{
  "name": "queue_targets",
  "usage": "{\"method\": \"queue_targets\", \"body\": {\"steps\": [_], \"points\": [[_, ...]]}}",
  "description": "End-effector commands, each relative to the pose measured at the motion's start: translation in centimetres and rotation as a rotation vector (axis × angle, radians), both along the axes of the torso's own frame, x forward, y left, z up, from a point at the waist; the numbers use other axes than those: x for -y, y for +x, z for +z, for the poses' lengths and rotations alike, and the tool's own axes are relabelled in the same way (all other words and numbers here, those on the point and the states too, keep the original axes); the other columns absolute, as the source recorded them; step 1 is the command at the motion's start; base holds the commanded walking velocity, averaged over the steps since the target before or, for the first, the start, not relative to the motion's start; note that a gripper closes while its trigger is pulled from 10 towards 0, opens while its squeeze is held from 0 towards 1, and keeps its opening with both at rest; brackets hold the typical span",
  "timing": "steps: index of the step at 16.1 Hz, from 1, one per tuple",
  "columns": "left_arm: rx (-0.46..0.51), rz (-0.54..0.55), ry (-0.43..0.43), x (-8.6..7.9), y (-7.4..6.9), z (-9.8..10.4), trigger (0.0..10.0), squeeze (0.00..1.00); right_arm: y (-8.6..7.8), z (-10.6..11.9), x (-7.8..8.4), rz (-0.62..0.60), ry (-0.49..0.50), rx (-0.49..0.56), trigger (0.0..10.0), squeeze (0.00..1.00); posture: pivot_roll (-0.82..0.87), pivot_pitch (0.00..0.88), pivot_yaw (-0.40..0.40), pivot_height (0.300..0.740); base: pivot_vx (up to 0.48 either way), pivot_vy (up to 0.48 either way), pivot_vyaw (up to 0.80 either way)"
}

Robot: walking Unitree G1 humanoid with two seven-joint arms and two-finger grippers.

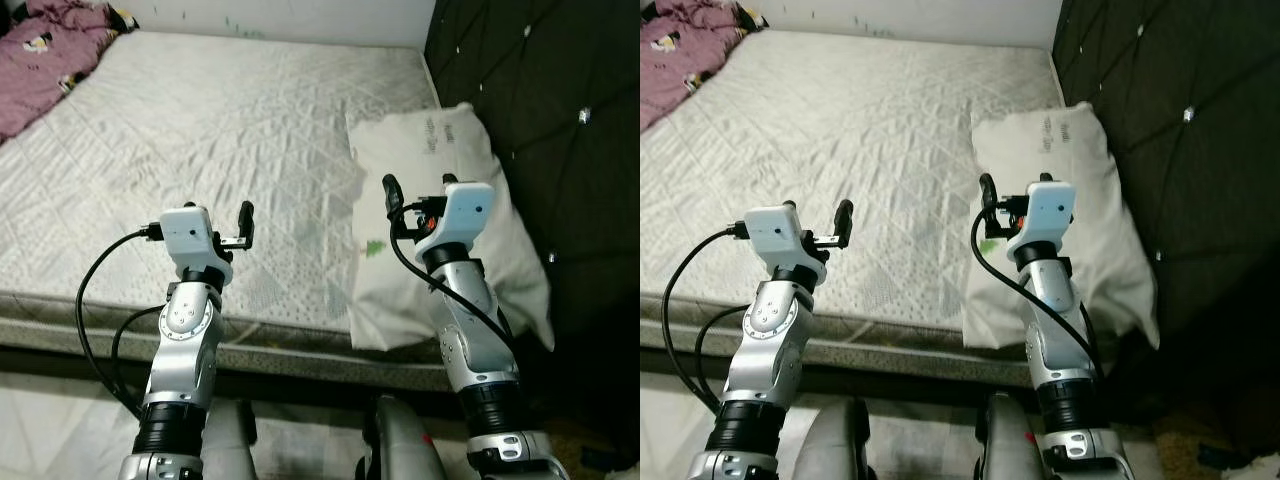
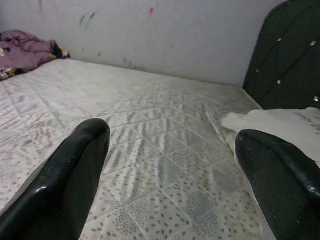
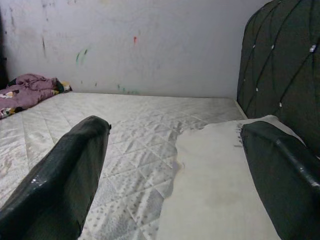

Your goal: Clean up the room

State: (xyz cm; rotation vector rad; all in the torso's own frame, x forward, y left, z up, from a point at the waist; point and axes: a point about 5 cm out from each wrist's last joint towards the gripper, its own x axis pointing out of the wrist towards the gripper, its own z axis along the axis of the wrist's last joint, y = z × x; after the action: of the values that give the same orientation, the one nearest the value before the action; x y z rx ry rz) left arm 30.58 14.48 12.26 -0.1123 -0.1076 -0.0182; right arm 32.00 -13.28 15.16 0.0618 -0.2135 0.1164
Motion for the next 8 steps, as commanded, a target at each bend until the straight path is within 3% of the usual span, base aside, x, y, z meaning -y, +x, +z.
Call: {"method": "queue_targets", "body": {"steps": [1, 4, 8], "points": [[0.017, 0.014, -0.006, -0.08, 0.04, 0.60, 10.0, 0.00, 0.00, 0.45, -0.06, 0.009, 0.004, 0.014, 10.0, 0.00, 0.00, 0.000, -0.018, 0.706, 0.000, 0.000, 0.00], [-0.013, 0.038, -0.002, -0.17, 0.06, 0.11, 10.0, 0.00, 0.33, 0.57, -0.15, 0.017, -0.003, 0.011, 10.0, 0.00, -0.01, 0.000, -0.031, 0.740, 0.000, 0.000, 0.00], [-0.019, 0.008, -0.025, 0.19, 0.43, 0.21, 10.0, 0.00, 0.19, 0.23, 0.32, -0.007, -0.011, -0.001, 10.0, 0.00, -0.02, 0.000, -0.024, 0.740, 0.000, 0.000, 0.00]]}}
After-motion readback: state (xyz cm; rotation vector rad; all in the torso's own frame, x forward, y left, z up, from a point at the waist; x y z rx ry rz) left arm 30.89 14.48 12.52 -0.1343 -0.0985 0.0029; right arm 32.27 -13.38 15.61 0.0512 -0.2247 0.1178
